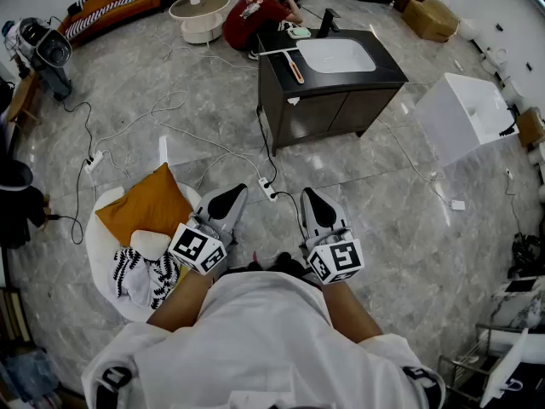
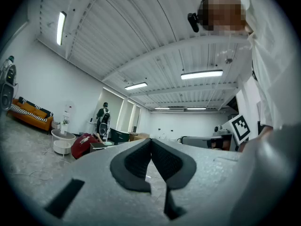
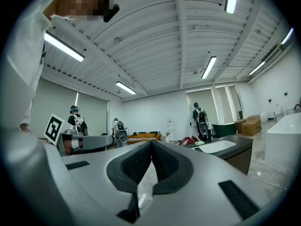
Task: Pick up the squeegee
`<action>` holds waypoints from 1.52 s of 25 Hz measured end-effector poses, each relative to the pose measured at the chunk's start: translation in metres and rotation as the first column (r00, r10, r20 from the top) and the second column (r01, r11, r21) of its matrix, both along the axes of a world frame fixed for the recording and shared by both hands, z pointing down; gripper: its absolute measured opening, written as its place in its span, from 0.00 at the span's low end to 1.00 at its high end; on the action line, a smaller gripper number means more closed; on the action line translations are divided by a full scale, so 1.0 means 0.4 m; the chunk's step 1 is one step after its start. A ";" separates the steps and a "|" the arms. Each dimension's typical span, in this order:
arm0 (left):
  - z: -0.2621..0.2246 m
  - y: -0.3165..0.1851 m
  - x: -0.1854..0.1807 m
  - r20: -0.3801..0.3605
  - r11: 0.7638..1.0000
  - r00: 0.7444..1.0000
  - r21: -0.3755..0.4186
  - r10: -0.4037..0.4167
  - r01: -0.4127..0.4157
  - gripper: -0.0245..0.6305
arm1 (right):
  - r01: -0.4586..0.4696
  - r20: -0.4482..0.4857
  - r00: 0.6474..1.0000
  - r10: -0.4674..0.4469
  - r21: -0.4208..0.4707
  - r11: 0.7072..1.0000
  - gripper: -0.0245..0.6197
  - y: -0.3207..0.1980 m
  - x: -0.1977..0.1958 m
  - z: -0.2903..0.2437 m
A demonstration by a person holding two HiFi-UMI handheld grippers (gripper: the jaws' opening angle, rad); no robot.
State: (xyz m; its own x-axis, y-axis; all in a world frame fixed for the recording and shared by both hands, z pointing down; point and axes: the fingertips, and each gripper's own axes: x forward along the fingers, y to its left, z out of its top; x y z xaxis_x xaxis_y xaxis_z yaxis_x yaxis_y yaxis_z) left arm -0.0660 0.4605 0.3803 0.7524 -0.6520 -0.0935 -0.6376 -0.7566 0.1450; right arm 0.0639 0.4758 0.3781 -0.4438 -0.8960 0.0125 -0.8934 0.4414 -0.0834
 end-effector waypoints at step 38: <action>0.068 -0.212 -0.046 -0.028 0.993 0.998 -0.109 -0.050 0.046 0.06 | -0.001 0.117 0.993 0.007 -0.052 0.999 0.06 -0.229 0.053 0.042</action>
